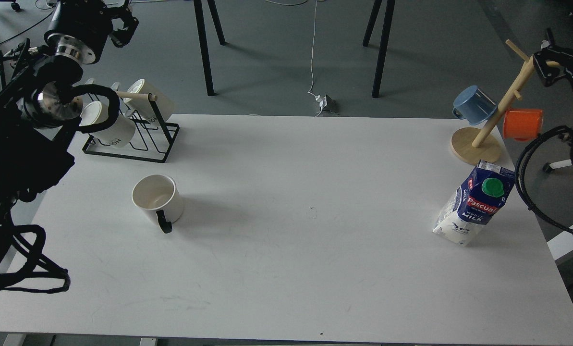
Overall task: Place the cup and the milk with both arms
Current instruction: 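Move the left gripper down toward the white mug's rim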
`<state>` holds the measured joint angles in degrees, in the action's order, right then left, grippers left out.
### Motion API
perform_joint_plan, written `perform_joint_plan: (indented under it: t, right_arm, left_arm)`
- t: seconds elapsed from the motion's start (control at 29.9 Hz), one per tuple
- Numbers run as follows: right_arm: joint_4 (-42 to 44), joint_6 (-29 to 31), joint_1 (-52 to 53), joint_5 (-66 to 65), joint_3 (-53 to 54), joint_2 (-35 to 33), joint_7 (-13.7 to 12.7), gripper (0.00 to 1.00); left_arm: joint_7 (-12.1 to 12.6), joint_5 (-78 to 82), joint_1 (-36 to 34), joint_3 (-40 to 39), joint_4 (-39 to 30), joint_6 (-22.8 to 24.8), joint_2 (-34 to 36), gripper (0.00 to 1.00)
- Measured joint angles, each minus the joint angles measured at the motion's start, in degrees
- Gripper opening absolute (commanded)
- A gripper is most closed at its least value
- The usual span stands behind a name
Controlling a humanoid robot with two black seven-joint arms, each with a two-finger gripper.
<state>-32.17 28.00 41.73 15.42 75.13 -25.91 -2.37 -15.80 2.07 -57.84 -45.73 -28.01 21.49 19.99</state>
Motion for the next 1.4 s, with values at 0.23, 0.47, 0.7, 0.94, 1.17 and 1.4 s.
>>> perform_joint_plan:
  t: [0.23, 0.47, 0.7, 0.94, 1.17, 1.4]
  right_arm:
    - [-7.6, 0.0, -0.8, 0.0, 0.5, -0.5, 0.0, 0.99]
    - [-8.7, 0.0, -1.2, 0.0, 0.2, -0.2, 0.0, 0.99]
    - [-9.2, 0.0, -1.6, 0.0, 0.2, 0.0, 0.0, 0.99]
    - [-9.4, 0.0, -2.7, 0.1, 0.9, -0.2, 0.0, 0.99]
    - [-9.4, 0.0, -2.7, 0.1, 0.4, -0.1, 0.0, 0.99]
    - [-9.4, 0.0, -2.9, 0.2, 0.9, 0.0, 0.1, 0.99]
  left_arm:
    - [-0.3, 3.8, 1.5, 3.1, 0.2, 0.8, 0.6, 1.00]
    - [-0.6, 5.2, 2.0, 4.1, -0.6, 5.9, 5.5, 0.98]
    - [0.0, 11.1, 3.0, 12.4, -9.5, 6.5, 13.5, 0.96]
    - [-0.3, 24.9, 4.4, 22.2, -29.4, 6.5, 28.8, 0.92]
    - [-0.6, 49.9, 10.0, 23.0, -39.0, 3.4, 34.6, 0.88]
    - [-2.6, 74.0, 15.7, 23.1, -38.7, -6.5, 33.6, 0.80]
